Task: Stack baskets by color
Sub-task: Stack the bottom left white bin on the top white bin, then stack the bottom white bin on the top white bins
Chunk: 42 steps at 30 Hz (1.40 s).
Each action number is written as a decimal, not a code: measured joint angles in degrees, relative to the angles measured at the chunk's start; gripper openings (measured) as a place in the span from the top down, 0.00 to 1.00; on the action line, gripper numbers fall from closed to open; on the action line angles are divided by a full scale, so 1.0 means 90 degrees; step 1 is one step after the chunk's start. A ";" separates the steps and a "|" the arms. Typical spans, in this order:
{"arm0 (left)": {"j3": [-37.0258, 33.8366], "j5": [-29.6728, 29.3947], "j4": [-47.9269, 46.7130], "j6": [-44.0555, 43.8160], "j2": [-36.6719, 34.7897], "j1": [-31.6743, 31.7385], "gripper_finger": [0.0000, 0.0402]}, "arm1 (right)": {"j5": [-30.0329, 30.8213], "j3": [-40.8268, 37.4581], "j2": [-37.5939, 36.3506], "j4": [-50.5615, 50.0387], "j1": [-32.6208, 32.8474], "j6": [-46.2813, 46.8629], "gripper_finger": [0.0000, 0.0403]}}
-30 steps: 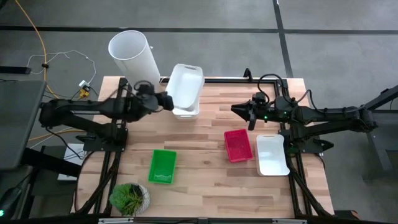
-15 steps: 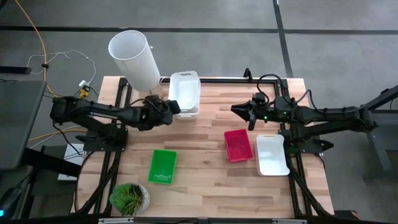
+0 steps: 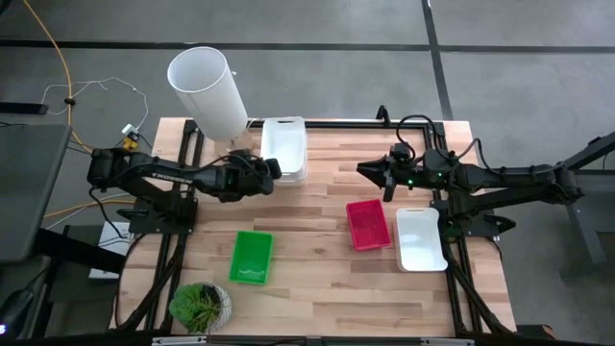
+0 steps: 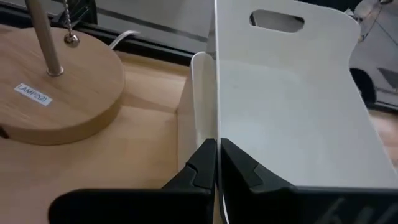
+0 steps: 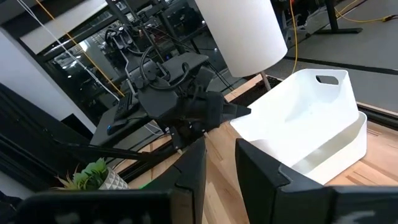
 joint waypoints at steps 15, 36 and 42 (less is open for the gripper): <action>0.0000 0.0180 0.0024 0.0937 -0.0014 0.0000 0.93 | 0.0002 0.0000 0.0000 -0.0022 0.0002 0.0000 0.82; 0.0274 0.2271 0.2611 0.4471 -0.1613 0.0000 0.57 | 0.0000 0.0000 0.0002 0.0077 0.0001 0.0172 0.82; 0.0287 0.5047 0.3867 0.6420 -0.2360 0.0032 0.57 | -0.0016 0.0000 0.0002 0.0278 0.0002 0.0169 0.82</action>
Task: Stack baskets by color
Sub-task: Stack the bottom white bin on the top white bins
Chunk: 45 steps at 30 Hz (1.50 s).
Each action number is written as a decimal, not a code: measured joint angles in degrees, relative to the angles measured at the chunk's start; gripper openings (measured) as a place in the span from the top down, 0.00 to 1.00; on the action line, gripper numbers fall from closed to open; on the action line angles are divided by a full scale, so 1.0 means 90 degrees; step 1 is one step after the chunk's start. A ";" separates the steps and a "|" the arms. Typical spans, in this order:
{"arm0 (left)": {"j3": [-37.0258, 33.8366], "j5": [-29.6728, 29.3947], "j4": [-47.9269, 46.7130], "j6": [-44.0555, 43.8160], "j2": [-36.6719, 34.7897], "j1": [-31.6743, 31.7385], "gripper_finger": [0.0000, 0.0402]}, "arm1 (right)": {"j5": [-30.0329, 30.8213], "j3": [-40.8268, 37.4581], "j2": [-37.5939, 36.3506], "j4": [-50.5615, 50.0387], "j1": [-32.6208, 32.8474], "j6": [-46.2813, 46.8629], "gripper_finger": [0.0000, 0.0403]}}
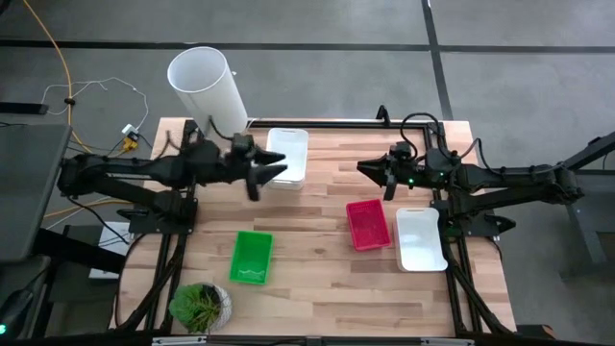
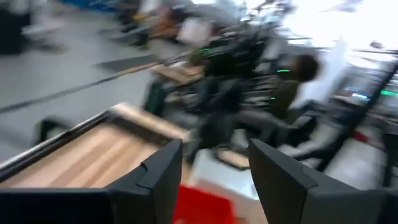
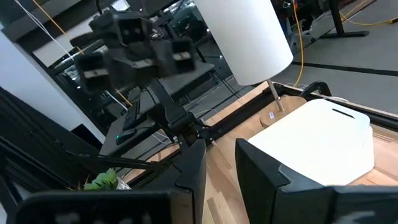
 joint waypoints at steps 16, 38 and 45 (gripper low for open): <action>-0.0668 0.0546 0.0188 0.1081 -0.2097 -0.0053 0.57 | -0.0112 0.0000 0.0000 0.0752 0.0004 -0.0500 0.82; -0.1117 0.0925 -0.0430 0.0825 -0.1889 -0.0570 0.97 | -0.0265 0.0001 0.0000 0.0747 0.0002 -0.0677 0.82; -0.1798 0.0395 0.0132 0.0917 -0.2034 -0.1090 0.99 | -0.0265 0.0002 0.0000 0.0747 0.0002 -0.0677 0.82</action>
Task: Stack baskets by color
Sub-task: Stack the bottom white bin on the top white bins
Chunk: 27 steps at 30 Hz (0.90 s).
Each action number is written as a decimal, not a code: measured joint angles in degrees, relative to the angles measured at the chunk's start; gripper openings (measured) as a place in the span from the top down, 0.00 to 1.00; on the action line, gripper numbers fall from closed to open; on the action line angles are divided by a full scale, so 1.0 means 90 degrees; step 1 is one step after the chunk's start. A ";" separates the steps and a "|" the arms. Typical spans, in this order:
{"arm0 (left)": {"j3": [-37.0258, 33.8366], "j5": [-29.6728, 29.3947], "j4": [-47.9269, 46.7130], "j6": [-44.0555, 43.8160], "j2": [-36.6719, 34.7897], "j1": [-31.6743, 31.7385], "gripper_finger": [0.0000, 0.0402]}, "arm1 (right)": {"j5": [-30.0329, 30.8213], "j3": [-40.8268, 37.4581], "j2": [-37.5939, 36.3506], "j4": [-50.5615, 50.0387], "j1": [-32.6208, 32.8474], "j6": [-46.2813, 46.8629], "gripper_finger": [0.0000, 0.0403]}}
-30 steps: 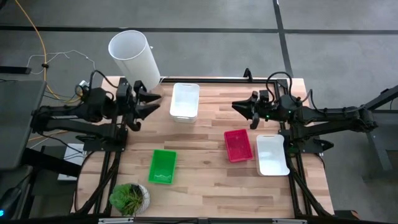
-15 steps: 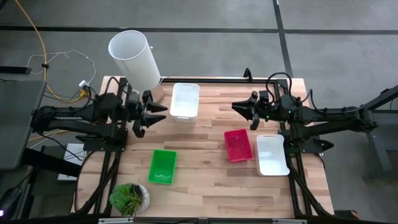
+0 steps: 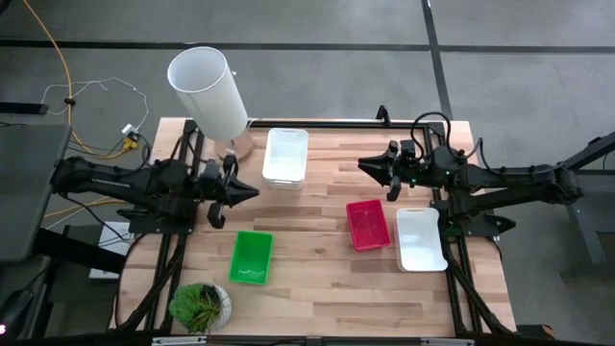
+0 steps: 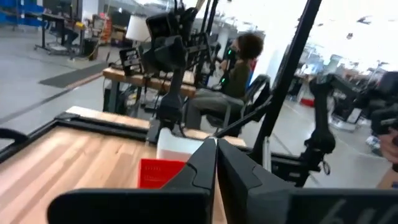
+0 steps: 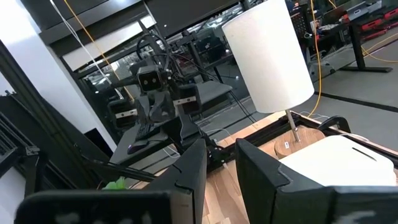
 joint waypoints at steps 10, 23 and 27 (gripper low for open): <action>-0.0366 -0.0021 0.0232 0.0149 -0.0625 0.0059 1.00 | -0.0019 -0.0001 0.0000 -0.0002 0.0000 0.0019 0.82; -0.0366 -0.0021 -0.0086 -0.0216 -0.0878 0.0128 1.00 | -0.0242 0.2434 0.0816 -0.5383 0.1079 0.1896 0.82; -0.0366 -0.0079 -0.0089 -0.0237 -0.0878 0.0128 1.00 | -0.0151 0.3224 0.1435 -0.7651 0.1783 0.3368 0.81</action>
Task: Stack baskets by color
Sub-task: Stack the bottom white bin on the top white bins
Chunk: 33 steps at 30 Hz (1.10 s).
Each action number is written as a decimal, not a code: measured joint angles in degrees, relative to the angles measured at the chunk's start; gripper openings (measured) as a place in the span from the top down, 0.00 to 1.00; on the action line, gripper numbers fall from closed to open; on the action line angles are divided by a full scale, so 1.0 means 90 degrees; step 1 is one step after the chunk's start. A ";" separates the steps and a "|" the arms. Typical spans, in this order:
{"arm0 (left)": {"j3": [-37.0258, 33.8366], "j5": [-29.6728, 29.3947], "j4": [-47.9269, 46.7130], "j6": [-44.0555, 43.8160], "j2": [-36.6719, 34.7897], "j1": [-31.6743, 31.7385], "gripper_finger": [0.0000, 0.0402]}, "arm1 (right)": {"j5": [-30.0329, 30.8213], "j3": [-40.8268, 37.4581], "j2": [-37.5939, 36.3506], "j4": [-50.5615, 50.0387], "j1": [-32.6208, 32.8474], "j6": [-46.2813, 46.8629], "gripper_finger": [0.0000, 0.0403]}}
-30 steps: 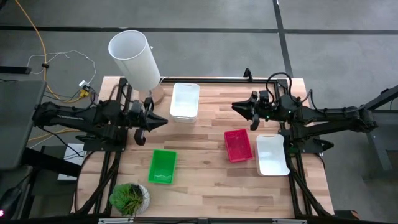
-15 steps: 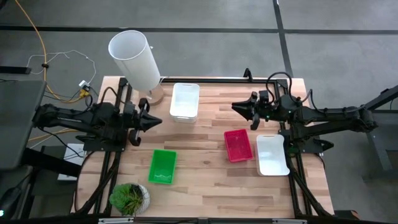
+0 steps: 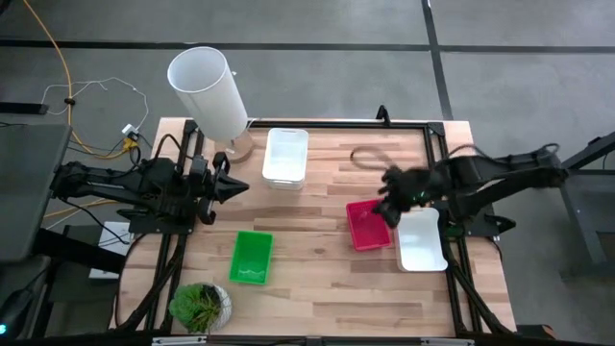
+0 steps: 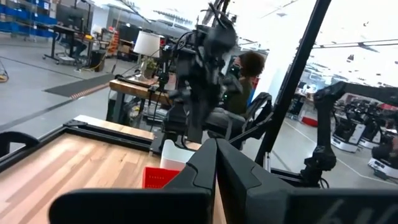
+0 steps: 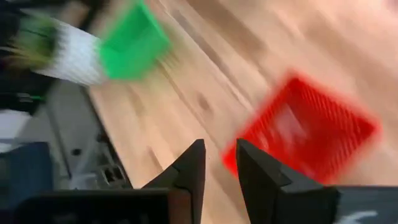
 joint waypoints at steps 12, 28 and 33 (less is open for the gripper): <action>0.0000 -0.0040 0.0002 -0.0102 0.0000 0.0000 1.00 | 0.0302 -0.0354 0.1430 -0.1642 0.1654 0.4384 0.55; 0.0000 -0.0040 0.0002 -0.0103 0.0002 0.0000 1.00 | -0.0663 -0.0618 0.2567 -0.1798 0.2003 0.5534 0.51; 0.0000 -0.0040 0.0002 -0.0103 0.0002 0.0000 1.00 | -0.0940 -0.0620 0.2994 -0.1627 0.1996 0.5255 0.52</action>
